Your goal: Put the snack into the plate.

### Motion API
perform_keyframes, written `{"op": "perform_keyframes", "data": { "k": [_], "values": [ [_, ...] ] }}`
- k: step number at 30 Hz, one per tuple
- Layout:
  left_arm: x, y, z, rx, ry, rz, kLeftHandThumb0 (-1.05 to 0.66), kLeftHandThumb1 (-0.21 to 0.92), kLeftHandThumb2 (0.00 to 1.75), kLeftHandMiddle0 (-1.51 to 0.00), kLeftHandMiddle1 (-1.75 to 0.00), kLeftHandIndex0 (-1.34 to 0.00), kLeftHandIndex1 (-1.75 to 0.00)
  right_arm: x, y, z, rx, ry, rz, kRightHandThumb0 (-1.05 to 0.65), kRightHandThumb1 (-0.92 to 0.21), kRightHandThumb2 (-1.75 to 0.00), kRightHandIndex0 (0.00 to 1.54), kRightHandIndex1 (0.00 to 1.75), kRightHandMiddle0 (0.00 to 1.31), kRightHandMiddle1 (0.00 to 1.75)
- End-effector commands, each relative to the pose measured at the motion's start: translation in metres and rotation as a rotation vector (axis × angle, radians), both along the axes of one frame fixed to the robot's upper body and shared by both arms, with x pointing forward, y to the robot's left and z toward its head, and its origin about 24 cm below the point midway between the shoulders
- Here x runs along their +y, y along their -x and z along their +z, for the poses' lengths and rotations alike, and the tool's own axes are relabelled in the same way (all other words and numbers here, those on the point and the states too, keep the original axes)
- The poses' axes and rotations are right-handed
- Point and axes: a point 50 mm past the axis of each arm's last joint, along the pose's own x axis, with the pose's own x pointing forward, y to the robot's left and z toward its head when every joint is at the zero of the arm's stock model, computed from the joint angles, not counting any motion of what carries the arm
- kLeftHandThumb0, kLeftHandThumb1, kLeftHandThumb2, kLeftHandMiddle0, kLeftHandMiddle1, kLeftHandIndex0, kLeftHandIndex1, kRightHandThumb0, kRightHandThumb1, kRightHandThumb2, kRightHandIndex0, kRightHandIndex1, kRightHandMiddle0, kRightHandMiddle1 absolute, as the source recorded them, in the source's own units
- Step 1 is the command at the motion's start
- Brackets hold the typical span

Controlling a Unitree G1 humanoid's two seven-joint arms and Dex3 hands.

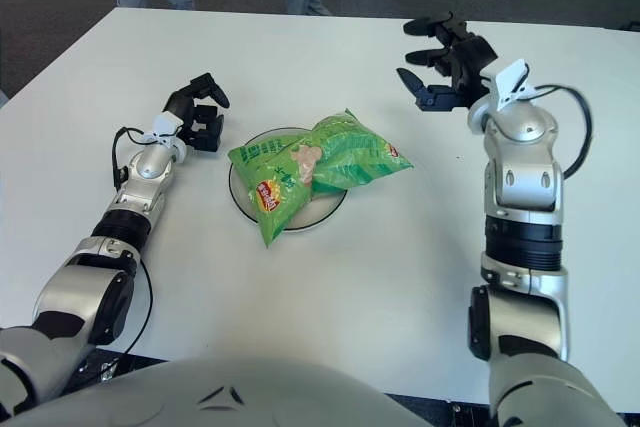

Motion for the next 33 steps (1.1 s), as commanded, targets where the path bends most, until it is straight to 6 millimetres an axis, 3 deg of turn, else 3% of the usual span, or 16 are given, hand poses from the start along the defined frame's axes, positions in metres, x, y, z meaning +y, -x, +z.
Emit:
{"op": "perform_keyframes", "data": {
  "k": [1, 7, 10, 14, 24, 33],
  "values": [
    [0.003, 0.016, -0.033, 0.104, 0.012, 0.025, -0.48, 0.31, 1.33, -1.29, -1.75, -0.62, -1.75, -0.002, 0.004, 0.002, -0.033, -0.065, -0.026, -0.34, -0.86, -0.59, 0.28, 1.24, 0.19, 1.71],
    [0.004, 0.016, -0.034, 0.114, 0.022, 0.023, -0.48, 0.3, 1.33, -1.29, -1.75, -0.62, -1.75, -0.013, 0.006, -0.018, -0.027, -0.142, -0.097, -0.36, -0.81, -0.67, 0.34, 1.37, 0.25, 1.74],
    [0.004, 0.016, -0.034, 0.12, 0.023, 0.022, -0.48, 0.3, 1.33, -1.29, -1.75, -0.62, -1.75, -0.013, 0.007, -0.021, -0.029, -0.172, -0.114, -0.12, -0.74, -0.69, 0.43, 1.36, 0.28, 1.75],
    [0.005, 0.015, -0.034, 0.115, 0.034, 0.028, -0.48, 0.3, 1.33, -1.29, -1.75, -0.62, -1.75, -0.013, 0.007, -0.028, -0.022, -0.247, -0.141, -0.03, -0.62, -0.83, 0.53, 1.36, 0.32, 1.75],
    [0.006, 0.015, -0.037, 0.148, 0.071, 0.02, -0.47, 0.33, 1.3, -1.29, -1.75, -0.6, -1.75, -0.014, 0.009, -0.044, -0.008, -0.395, -0.183, -0.01, -0.36, -1.16, 0.65, 1.41, 0.49, 1.75],
    [0.008, 0.015, -0.038, 0.156, 0.096, 0.009, -0.47, 0.35, 1.27, -1.29, -1.75, -0.58, -1.75, -0.028, 0.007, -0.068, 0.023, -0.434, -0.21, -0.01, -0.19, -1.39, 0.74, 1.51, 0.57, 1.75]
  ]
}}
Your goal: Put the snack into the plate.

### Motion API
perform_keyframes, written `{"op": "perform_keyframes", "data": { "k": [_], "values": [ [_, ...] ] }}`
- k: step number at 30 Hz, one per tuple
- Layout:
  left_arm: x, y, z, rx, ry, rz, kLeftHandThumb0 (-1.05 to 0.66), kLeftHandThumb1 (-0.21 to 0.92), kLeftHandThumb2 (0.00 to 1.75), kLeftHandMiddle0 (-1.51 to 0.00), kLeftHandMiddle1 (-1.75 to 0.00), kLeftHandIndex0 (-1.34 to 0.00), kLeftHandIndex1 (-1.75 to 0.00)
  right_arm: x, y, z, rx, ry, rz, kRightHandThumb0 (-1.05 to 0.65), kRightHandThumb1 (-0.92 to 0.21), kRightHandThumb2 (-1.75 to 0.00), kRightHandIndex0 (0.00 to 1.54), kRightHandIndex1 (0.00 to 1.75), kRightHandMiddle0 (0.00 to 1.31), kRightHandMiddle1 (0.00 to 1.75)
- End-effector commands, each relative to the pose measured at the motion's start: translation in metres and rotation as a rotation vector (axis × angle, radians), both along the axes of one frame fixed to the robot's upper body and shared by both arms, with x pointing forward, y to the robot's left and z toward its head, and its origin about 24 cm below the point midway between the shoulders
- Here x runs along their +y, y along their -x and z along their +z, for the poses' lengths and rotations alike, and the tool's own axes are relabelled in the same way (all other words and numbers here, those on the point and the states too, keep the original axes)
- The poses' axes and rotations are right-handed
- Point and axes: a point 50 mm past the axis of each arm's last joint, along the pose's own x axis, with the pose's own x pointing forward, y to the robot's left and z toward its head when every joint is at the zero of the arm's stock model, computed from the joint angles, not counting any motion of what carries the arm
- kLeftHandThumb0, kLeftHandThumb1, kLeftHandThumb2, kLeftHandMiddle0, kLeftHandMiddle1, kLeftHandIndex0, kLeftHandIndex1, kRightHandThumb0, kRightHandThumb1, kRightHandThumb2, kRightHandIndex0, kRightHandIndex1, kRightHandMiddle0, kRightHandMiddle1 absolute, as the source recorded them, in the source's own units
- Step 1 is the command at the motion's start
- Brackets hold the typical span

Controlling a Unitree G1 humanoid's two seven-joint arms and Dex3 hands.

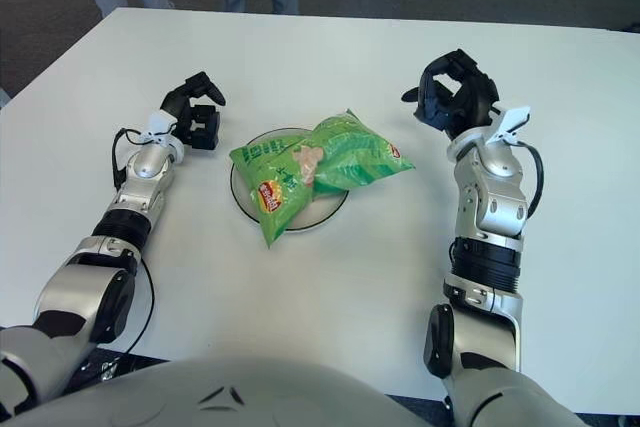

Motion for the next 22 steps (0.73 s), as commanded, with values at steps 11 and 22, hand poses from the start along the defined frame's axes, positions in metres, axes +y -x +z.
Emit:
{"op": "perform_keyframes", "data": {
  "k": [11, 22],
  "values": [
    [0.003, 0.016, -0.037, 0.131, 0.032, 0.006, -0.46, 0.36, 1.26, -1.29, -1.75, -0.58, -1.75, -0.008, 0.002, -0.015, 0.058, -0.026, -0.036, -0.01, -0.07, -1.58, 0.78, 1.68, 0.6, 1.75],
    [0.004, 0.015, -0.038, 0.143, 0.039, 0.0, -0.46, 0.37, 1.25, -1.29, -1.75, -0.57, -1.75, -0.004, 0.006, -0.029, 0.106, -0.03, -0.037, -0.01, 0.01, -1.69, 0.81, 1.74, 0.67, 1.75]
  ]
}}
